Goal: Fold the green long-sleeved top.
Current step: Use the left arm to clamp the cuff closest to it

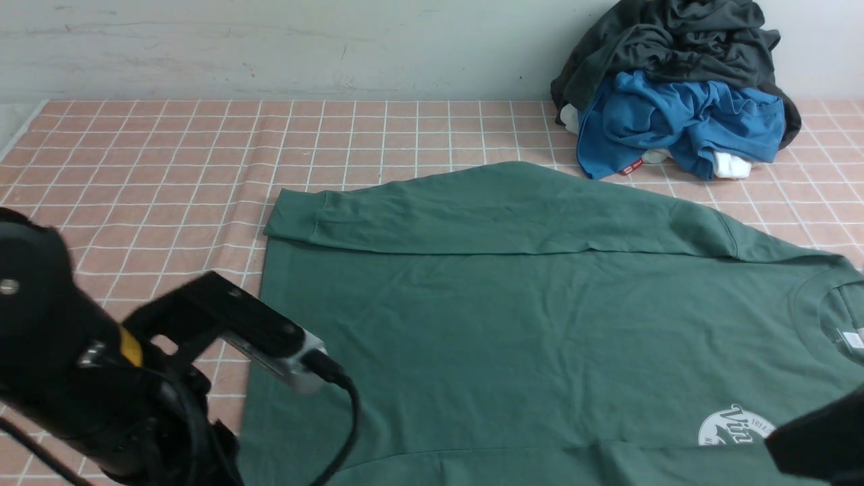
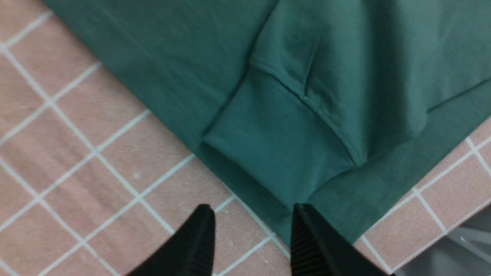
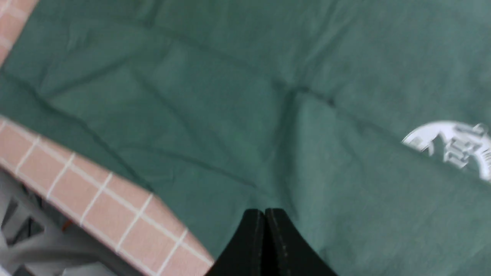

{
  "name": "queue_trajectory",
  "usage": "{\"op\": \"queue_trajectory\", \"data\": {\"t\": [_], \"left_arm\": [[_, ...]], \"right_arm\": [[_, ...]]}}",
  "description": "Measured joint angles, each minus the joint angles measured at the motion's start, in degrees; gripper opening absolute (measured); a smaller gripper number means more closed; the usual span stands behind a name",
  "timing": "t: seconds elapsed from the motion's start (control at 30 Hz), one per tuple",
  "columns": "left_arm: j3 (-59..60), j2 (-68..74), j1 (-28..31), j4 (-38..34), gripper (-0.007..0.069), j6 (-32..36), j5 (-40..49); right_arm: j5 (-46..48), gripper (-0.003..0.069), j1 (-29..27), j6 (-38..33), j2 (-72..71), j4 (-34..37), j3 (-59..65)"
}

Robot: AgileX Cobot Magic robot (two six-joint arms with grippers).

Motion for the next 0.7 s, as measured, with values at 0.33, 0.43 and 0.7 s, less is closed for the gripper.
{"op": "queue_trajectory", "data": {"t": [0.33, 0.43, 0.7], "left_arm": [[-0.13, 16.26, -5.38, -0.04, 0.0473, 0.45, -8.13], [-0.13, 20.26, -5.44, 0.56, 0.0473, 0.45, -11.75], [-1.27, 24.47, -5.44, 1.06, 0.0451, 0.39, -12.27]], "right_arm": [[0.80, -0.0014, 3.19, 0.00, 0.31, -2.52, 4.60], [0.85, -0.0014, 3.19, 0.00, 0.31, -2.65, 5.51], [-0.50, -0.0014, 3.19, -0.05, 0.31, -3.12, 6.39]]}}
